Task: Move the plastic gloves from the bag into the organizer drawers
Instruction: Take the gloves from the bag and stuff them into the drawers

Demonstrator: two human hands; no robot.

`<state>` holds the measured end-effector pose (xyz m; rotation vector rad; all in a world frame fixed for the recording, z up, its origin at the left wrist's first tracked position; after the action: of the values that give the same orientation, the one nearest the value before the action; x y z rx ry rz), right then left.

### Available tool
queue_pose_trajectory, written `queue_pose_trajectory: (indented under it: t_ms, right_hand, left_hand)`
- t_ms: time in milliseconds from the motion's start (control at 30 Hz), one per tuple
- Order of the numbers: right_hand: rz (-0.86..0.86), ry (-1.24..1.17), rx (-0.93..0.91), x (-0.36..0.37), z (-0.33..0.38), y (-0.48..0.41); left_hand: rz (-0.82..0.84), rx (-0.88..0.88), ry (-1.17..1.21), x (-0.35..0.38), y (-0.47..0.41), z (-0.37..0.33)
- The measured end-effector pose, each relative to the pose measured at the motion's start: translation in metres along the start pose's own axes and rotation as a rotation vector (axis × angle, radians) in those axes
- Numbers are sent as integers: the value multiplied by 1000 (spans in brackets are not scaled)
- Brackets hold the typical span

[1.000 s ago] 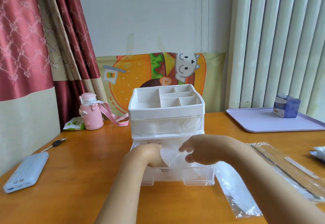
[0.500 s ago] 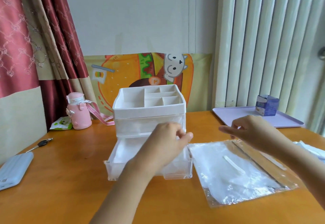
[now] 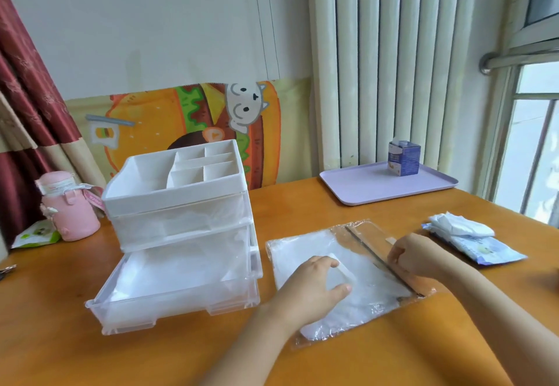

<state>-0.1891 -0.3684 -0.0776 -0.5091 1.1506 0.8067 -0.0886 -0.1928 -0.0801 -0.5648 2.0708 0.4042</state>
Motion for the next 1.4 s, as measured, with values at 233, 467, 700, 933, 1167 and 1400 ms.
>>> queue_pose_trajectory:
  t_ms: [233,467,700,933,1167,1400]
  right_hand:
    - [153,-274,-54,10,-9,-6]
    - [148,-306,-106,22,-2,-15]
    - [22,-176,-16,25,-7,-21]
    - [24,-521,81,12,-21,-5]
    - [105,-218,-6,21,-9,-9]
    - [144,-42,-72,22,-7,-4]
  left_hand:
    - [35,-168,-212,39,-33,15]
    - [25,-179,-282,49,-39,23]
    - [14,-182,-286,49,-39,25]
    - [-38,-175,-219,45,-38,28]
    - [-41,-282,-241,42,-33,35]
    - [-74,-287,-247,40,-32,36]
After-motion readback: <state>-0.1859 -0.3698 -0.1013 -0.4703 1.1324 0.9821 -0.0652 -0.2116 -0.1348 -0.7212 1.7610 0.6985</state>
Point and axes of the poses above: each hand's wrist, its own y-axis away from the middle knuckle, its own x-axis out of the palm, z = x × y, the point moved 7 cm from there along -y, towards the middle knuckle, and after that the axes turned 9 degrees about -x, right-handed, at the moved point
